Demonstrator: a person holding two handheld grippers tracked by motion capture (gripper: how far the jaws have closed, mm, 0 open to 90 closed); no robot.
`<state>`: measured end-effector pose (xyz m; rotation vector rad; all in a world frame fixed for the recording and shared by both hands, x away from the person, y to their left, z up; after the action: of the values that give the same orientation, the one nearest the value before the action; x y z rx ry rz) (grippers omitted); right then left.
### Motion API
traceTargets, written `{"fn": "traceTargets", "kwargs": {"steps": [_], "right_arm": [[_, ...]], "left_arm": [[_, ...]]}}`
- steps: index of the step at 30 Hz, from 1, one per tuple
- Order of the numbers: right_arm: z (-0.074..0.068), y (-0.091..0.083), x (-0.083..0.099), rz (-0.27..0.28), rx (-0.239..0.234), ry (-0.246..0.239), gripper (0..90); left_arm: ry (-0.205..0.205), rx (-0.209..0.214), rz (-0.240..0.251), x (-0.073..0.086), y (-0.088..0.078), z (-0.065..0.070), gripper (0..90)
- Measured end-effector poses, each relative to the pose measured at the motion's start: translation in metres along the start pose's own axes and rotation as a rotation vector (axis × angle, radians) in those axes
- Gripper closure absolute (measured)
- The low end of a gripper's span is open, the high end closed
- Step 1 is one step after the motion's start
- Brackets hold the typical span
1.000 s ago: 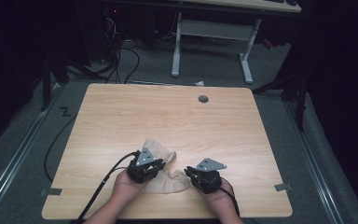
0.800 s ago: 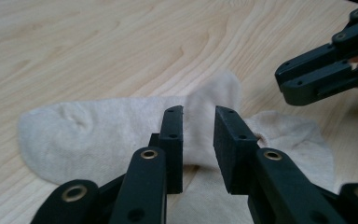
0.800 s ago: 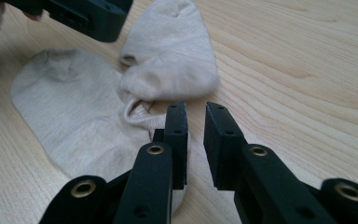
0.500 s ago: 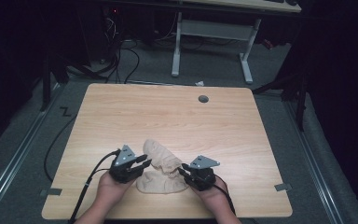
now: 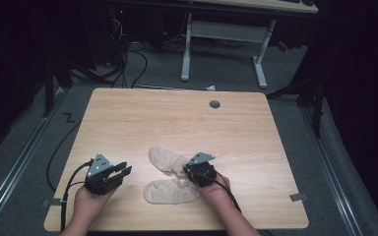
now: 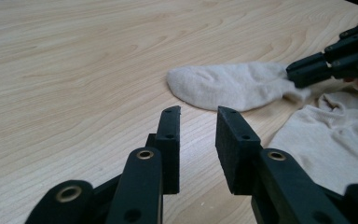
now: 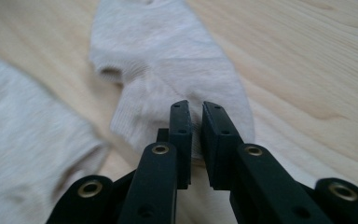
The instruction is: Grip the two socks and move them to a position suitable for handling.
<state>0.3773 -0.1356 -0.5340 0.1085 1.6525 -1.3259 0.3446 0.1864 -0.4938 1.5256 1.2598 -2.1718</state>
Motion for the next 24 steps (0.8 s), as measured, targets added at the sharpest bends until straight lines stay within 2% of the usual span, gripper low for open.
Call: {"fn": "traceTargets", "kwargs": {"steps": [3,4,6,8,12,14,15,21,23,24], "right_arm": [[0.018,0.000,-0.001,-0.023,0.066,0.025,83.8],[0.028,-0.001,0.002,-0.018,0.067,0.066,84.0],[0.031,-0.002,0.003,-0.017,0.070,0.072,83.8],[0.031,-0.009,0.006,-0.014,0.089,0.073,79.4],[0.026,-0.031,0.012,0.068,0.046,0.064,67.7],[0.020,-0.032,0.014,0.065,0.035,0.049,59.3],[0.016,-0.027,0.015,0.043,0.022,0.037,53.0],[0.014,-0.012,0.015,0.001,0.039,0.013,51.5],[0.015,-0.011,0.014,0.000,0.045,0.022,56.6],[0.015,-0.010,0.013,0.002,0.050,0.019,63.5]], "left_arm": [[-0.002,0.003,-0.011,0.002,0.003,0.000,70.9],[0.000,0.004,-0.016,0.002,0.004,0.000,70.9],[0.008,0.007,-0.024,0.002,0.006,0.001,70.9],[0.011,0.005,-0.024,0.003,0.007,0.002,70.9],[0.016,0.008,-0.028,0.002,0.008,0.003,70.9],[0.013,0.012,-0.032,0.003,0.010,0.003,70.9],[0.011,0.014,-0.037,0.003,0.012,0.003,70.9],[0.021,0.017,-0.045,0.004,0.014,0.005,70.3],[0.014,0.015,-0.041,0.005,0.015,0.004,69.7],[0.013,0.013,-0.043,0.005,0.015,0.003,69.1]]}}
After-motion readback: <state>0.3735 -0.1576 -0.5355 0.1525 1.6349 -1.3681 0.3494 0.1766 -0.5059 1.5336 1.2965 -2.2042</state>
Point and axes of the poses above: each handheld gripper's, and its own axes: y roughly forward along the jaws, x roughly out of its underside, z roughly to its right, the point moved 1 cm from there along y, roughly forward along the jaws, and after that the axes turned 3 degrees about x, right-handed, at the moved point
